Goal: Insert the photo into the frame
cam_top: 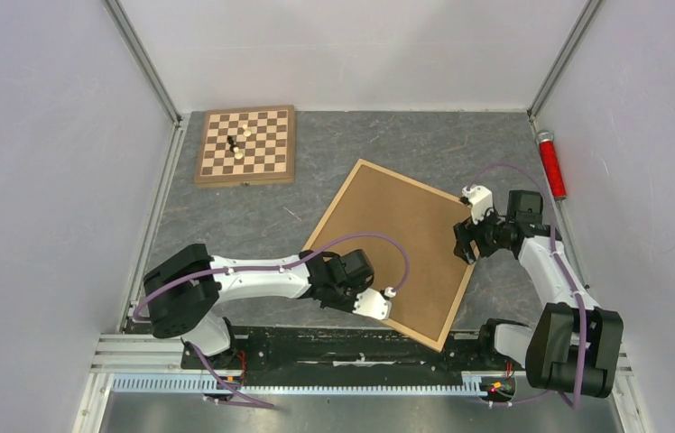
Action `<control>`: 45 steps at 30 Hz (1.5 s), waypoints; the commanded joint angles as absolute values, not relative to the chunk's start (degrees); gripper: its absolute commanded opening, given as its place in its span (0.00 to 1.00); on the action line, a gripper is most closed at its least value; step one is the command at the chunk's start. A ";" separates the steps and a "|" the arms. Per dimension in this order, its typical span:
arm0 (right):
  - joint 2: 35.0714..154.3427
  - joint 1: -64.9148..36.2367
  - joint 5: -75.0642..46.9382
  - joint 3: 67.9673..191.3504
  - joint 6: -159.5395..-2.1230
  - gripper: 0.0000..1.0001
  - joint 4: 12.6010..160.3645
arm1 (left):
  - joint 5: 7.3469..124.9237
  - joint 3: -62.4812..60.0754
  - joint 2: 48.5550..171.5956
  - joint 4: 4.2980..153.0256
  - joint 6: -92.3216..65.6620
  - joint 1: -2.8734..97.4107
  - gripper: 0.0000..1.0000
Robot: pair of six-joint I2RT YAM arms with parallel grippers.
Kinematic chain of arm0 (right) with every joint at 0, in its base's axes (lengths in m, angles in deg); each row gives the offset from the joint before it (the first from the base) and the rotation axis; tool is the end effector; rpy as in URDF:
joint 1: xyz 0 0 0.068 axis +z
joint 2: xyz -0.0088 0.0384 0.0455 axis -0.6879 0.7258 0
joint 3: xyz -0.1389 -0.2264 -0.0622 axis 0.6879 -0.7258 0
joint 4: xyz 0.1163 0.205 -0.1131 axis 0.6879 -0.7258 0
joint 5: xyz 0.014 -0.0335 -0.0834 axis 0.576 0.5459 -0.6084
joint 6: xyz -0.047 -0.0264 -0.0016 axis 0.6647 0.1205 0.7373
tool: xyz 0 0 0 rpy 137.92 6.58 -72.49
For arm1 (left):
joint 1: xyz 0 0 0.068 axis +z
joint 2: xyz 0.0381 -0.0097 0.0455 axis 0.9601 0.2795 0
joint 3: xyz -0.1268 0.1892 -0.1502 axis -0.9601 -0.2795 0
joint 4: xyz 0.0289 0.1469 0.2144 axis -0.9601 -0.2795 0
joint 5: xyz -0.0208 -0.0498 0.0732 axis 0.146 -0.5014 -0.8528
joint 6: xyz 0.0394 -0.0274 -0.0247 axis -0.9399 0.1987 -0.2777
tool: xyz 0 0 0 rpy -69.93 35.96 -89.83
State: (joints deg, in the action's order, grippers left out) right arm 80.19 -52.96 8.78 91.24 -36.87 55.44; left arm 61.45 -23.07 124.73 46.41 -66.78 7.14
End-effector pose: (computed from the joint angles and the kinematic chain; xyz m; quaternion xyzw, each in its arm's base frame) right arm 0.2089 -0.0166 0.1964 -0.2872 0.8913 0.1380 0.3227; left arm 0.1108 -0.2621 0.1640 0.8019 0.5706 -0.0674 0.1637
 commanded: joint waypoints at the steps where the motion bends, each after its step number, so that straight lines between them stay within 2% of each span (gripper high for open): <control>1: 82.03 -52.96 7.80 97.70 -41.48 0.77 63.00 | 60.80 -24.07 121.44 42.04 -64.41 7.93 0.02; 9: 99.18 -51.15 5.51 111.11 -34.31 0.77 63.31 | 53.52 -29.99 119.23 42.74 -67.17 7.90 0.02; 20: 116.85 -46.52 5.75 123.56 -28.35 0.67 63.65 | 52.20 -30.60 120.76 43.16 -67.89 7.88 0.02; 27: 122.42 -43.88 3.94 126.52 -27.00 0.62 64.22 | 52.15 -30.14 122.06 43.65 -67.73 7.94 0.02; 45: 127.09 -40.83 -0.61 122.50 -23.98 0.30 66.23 | 51.50 -30.55 121.74 45.48 -66.72 8.00 0.02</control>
State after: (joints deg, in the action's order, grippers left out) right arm 124.21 -41.16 2.26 125.44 -26.34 66.52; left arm 56.31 -28.25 120.03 45.25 -67.89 7.03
